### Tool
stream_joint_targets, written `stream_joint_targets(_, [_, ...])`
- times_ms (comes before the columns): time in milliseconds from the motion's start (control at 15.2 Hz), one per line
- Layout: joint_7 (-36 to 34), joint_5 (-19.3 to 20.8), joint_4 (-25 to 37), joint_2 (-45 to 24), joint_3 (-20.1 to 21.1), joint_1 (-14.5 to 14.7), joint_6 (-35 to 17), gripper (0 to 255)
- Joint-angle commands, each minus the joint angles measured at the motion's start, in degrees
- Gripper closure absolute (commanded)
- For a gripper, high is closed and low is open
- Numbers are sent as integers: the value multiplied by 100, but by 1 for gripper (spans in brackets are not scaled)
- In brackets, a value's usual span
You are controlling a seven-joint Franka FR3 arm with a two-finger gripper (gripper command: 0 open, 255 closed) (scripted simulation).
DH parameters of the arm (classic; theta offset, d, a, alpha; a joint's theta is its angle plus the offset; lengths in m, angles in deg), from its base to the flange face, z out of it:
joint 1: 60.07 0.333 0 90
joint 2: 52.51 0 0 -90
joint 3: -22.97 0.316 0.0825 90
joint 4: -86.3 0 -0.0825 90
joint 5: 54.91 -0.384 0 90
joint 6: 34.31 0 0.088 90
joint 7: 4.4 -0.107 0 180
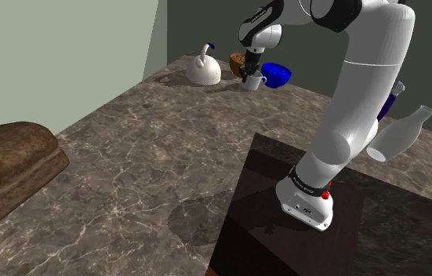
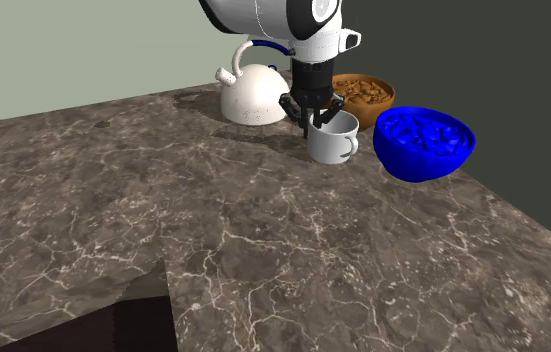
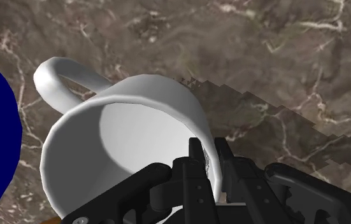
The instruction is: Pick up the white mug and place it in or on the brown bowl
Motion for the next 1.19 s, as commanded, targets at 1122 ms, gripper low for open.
stream_joint_targets(1122, [-213, 362, 542, 649, -129, 108, 1136, 255])
